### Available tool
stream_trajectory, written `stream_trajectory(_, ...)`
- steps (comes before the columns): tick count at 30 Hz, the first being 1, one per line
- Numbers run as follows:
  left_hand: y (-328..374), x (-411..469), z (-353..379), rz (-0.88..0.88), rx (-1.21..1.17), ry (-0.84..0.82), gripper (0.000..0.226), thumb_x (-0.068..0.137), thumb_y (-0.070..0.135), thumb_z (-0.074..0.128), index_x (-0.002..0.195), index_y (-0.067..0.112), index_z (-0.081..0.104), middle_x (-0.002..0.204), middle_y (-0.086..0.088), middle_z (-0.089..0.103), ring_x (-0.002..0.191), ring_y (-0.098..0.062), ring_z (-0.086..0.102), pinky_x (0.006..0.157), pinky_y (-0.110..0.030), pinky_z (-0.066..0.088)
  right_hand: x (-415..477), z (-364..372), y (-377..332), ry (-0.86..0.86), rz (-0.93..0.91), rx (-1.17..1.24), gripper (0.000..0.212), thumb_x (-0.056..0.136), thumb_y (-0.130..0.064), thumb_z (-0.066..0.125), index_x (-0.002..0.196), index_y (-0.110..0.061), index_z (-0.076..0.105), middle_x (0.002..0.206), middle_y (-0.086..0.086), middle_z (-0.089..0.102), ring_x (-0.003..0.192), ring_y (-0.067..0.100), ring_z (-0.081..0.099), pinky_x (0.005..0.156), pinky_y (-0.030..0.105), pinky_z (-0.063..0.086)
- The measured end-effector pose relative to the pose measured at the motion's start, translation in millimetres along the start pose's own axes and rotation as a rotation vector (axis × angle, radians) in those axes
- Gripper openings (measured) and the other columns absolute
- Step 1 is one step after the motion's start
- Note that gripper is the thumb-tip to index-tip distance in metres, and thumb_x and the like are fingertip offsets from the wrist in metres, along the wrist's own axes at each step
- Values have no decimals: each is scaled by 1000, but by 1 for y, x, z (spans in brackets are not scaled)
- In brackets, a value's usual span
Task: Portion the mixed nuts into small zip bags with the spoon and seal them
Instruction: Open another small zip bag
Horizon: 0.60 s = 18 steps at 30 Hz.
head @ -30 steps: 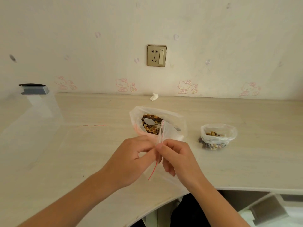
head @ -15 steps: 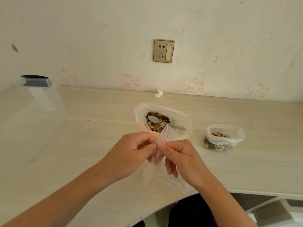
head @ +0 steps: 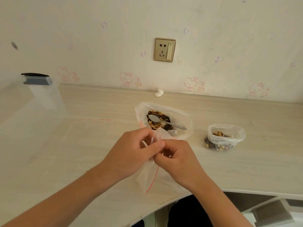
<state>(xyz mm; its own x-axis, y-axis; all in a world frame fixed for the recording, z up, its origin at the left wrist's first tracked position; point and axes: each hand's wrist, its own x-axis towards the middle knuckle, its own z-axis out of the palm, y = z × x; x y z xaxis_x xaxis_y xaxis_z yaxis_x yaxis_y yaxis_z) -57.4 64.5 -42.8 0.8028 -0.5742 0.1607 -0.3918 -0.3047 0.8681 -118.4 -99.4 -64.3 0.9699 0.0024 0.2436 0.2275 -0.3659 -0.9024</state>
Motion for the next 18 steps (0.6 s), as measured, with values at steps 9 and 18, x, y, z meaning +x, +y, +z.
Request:
stream_trajectory(9, -11, 5, -17, -30, 268, 140, 20, 96, 17, 62, 91, 34, 71, 59, 9, 59, 49, -11, 51, 52, -31, 44, 6, -15, 5, 280, 154, -134, 22, 71, -21, 61, 60, -2, 55, 50, 10, 48, 48, 9, 38, 48, 28, 34)
stream_trajectory(18, 11, 8, -15, 132, 532, 14, 31, 95, 12, 61, 104, 36, 79, 73, 21, 50, 69, 1, 53, 59, -17, 30, 18, -16, -12, 23, 24, -359, 17, 83, -29, 71, 78, -32, 55, 73, -17, 59, 58, 8, 48, 55, 27, 40)
